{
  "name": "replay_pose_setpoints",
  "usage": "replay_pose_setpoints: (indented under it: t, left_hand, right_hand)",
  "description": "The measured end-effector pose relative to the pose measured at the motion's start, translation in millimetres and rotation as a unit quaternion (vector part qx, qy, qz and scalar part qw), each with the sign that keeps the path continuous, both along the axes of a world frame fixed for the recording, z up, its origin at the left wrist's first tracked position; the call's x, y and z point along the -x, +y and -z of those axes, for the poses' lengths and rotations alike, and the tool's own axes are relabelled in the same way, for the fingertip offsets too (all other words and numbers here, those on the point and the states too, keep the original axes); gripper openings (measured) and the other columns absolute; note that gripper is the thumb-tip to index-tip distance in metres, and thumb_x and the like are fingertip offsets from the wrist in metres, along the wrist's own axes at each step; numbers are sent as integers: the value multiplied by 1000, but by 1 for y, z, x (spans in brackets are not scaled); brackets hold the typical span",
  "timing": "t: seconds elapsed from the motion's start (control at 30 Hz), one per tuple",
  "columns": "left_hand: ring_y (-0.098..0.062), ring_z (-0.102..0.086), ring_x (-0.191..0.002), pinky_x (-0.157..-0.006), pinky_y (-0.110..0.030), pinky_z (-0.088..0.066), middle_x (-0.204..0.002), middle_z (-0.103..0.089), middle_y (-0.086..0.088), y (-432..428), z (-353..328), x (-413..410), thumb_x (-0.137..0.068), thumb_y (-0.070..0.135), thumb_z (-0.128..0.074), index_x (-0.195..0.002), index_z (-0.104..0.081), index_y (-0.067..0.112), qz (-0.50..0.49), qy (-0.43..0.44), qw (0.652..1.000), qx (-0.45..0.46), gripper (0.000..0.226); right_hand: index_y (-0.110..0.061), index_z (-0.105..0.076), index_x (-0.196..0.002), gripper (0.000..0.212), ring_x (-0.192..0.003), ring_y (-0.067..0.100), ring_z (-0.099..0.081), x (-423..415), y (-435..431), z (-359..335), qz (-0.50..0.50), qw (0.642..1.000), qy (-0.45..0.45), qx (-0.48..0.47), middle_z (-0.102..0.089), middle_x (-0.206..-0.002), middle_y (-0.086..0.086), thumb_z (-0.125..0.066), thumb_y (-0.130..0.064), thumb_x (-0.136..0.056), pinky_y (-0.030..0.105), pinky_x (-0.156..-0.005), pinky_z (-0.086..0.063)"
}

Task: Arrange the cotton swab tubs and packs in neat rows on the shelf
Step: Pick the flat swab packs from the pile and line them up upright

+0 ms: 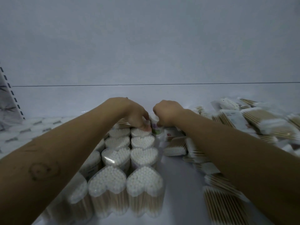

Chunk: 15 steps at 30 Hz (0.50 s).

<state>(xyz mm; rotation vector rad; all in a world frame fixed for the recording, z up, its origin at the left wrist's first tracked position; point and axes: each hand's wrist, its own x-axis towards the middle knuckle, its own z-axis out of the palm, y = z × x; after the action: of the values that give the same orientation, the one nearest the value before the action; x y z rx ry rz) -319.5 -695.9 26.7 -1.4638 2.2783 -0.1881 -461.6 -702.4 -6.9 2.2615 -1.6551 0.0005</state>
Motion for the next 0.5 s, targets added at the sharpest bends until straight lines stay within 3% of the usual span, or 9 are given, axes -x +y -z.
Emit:
replay_pose_setpoints:
  t: [0.07, 0.2, 0.33, 0.4, 0.5]
  left_hand:
    - [-26, -25, -145, -118, -51, -13, -158, -28, 1, 1, 1, 3, -89, 71, -40, -151, -28, 35, 4, 0, 1000, -2, 72]
    - [-25, -29, -143, -117, -51, -13, -156, -32, 1, 1, 1, 4, -92, 66, -41, -149, -32, 34, 9, 10, 1000, 1, 66]
    - [-25, -28, -144, -118, -53, -1, -153, -37, 2, 3, 1, 0, -97, 57, -38, -147, -36, 33, 20, 44, 998, 44, 56]
    - [-24, -29, -143, -117, -52, 3, -152, -40, 2, 5, 1, -2, -98, 54, -38, -147, -37, 29, 29, 63, 995, 77, 55]
    - [-24, -28, -144, -119, -51, 6, -151, -40, 0, 6, 2, -1, -100, 47, -38, -148, -36, 25, 37, 79, 991, 106, 53]
  right_hand:
    - [-17, -51, -90, 24, -81, 21, -54, 2, -1, 4, 4, 1000, -7, -9, -55, -87, 2, -70, -32, -86, 29, -67, -38]
    - [-14, -52, -82, 25, -80, 22, -53, -1, -3, 6, 32, 999, -26, -32, -47, -74, 0, -72, -28, -85, 29, -67, -40]
    - [-14, -47, -68, 34, -81, 24, -54, -4, 4, 1, 50, 995, -24, -78, -48, -73, 2, -72, -30, -84, 30, -67, -41]
    - [-12, -63, -95, 25, -93, 25, -56, 0, 10, -2, 51, 995, -14, -81, -57, -92, 5, -71, -33, -83, 32, -72, -42]
    - [-18, -53, -133, 54, -116, 28, -48, 14, 16, -6, 48, 998, -2, -52, -51, -127, 9, -68, -34, -84, 35, -87, -40]
